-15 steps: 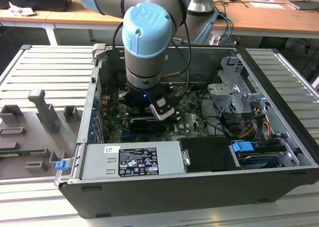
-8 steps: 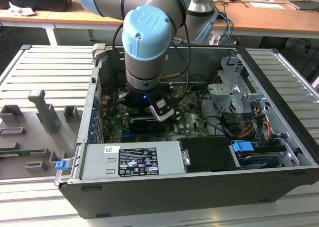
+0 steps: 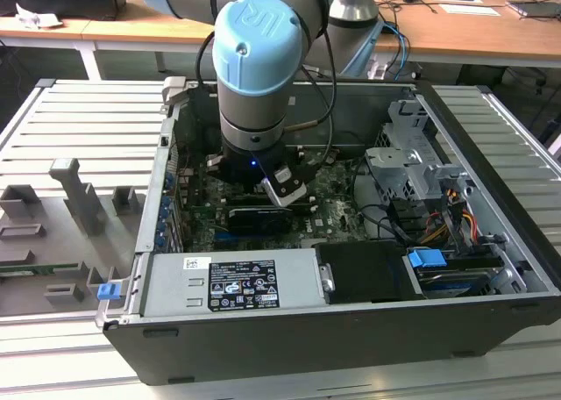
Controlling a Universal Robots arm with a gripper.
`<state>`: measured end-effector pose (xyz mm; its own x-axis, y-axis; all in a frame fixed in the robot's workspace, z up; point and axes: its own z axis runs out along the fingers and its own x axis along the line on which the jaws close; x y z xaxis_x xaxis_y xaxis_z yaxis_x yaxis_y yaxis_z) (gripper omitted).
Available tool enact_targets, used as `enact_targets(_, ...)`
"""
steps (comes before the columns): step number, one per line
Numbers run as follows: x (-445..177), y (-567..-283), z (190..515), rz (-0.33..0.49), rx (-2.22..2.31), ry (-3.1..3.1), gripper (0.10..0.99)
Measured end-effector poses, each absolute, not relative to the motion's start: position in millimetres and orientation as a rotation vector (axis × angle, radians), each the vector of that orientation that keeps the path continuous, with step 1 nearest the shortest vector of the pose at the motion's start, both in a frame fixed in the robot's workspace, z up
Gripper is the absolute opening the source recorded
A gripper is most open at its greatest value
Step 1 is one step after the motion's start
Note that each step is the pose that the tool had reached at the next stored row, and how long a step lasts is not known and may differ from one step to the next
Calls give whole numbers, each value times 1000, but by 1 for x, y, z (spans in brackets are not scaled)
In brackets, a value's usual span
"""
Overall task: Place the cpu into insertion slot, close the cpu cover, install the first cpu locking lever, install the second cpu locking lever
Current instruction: 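Install the second cpu locking lever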
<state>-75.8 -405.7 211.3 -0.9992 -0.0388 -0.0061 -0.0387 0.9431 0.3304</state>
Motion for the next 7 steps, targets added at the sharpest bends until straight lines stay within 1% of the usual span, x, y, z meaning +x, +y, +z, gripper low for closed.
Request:
enact_targets(3, -76, -406, 220, -527, 62, -3096, 106)
enact_targets(7, -76, -406, 221, -527, 62, -3096, 106)
